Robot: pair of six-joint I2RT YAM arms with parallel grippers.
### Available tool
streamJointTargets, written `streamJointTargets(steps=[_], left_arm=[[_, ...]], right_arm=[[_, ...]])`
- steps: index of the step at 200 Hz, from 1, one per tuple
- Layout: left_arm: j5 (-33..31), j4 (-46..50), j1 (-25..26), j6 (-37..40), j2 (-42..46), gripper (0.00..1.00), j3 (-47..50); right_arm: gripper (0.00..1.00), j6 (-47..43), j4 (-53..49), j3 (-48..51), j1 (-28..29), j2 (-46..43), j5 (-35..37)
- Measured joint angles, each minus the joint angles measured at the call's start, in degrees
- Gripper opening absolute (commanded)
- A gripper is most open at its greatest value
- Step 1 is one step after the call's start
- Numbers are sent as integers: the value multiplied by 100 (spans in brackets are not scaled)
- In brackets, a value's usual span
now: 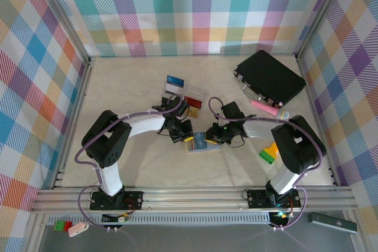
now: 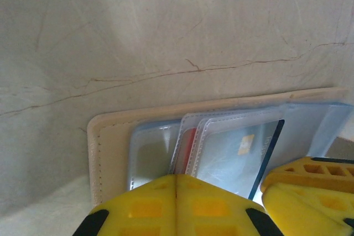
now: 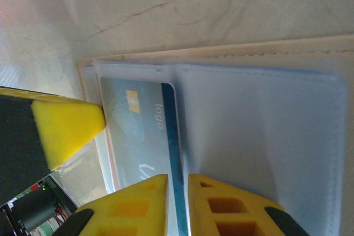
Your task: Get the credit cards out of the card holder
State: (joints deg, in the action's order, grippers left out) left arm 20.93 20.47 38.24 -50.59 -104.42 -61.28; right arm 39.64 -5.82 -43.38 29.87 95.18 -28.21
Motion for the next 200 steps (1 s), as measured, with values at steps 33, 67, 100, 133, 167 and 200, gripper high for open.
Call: streamJointTargets(steps=[33, 67, 100, 133, 167, 200], left_arm=[[-2, -9, 0, -20, 0, 5, 11], [0, -13, 0, -20, 0, 5, 11], [7, -42, 0, -20, 0, 5, 28], [20, -68, 0, -20, 0, 5, 39], [50, -114, 0, -20, 0, 5, 61], [59, -131, 0, -22, 0, 5, 74]], right_arm=[[15, 0, 4, 0, -44, 4, -50], [14, 0, 24, 0, -66, 125, -129], [14, 2, 87, 0, -66, 205, -275], [14, 2, 192, 0, -68, 258, -428], [14, 2, 238, 0, -68, 262, -492], [12, 2, 243, 0, -68, 264, -507]])
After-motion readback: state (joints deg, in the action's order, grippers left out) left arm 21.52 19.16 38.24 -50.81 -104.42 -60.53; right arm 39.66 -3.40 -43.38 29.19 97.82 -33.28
